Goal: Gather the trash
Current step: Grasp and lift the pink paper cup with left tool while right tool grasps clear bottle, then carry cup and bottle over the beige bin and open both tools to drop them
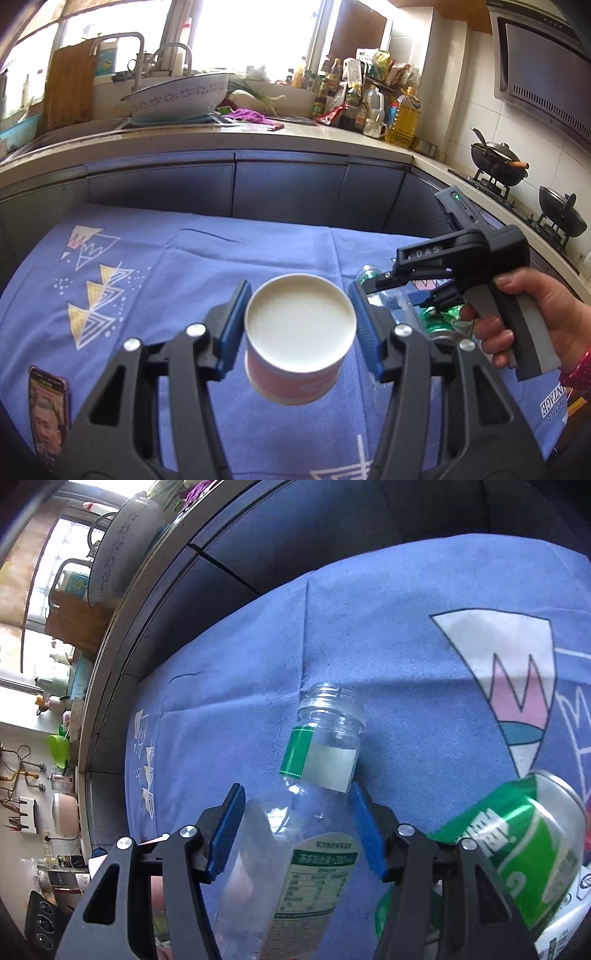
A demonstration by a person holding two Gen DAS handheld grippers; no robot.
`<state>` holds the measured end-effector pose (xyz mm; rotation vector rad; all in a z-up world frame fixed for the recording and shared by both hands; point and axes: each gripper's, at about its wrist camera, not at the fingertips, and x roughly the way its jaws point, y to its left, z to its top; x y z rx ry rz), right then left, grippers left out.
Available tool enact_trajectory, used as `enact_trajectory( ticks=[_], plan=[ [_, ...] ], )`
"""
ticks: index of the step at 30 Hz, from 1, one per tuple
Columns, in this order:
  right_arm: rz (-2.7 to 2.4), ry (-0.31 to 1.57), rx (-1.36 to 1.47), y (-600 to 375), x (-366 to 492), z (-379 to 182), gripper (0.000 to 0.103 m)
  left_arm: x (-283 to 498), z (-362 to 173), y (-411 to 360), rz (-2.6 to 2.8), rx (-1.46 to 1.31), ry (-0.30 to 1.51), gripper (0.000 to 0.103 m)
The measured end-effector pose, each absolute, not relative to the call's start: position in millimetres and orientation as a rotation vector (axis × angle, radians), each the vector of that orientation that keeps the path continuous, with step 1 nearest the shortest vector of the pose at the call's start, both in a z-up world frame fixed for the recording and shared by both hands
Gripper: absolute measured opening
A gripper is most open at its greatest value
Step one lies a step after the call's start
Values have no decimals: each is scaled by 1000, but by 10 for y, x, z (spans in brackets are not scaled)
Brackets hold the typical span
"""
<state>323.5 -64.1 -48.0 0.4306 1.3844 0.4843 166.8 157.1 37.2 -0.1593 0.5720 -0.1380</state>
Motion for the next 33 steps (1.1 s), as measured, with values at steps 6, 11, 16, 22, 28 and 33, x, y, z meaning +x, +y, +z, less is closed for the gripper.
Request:
enact_trajectory(
  ticks=[6,11,16,22,28,33],
  plan=[
    [519,1390,333,-385,3125,-565,62,1540,338,1656,-115,-178,597,52],
    [581,1313,217,-190,2903,-455,57,1393,299,1711,-86,-191,608,52],
    [628,1175,243,-302,2653,-99,54,1317,361,1740,-89,-206,610,52],
    [637,950,206,-719,2165,392,40,1258,570,1514,-128,-154,572,52],
    [627,829,226,-1102,1798,583,40,1283,725,1186,-220,-140,576,52],
    [581,733,280,-1676,1582,799,40,1336,912,743,-297,-89,566,52]
  ],
)
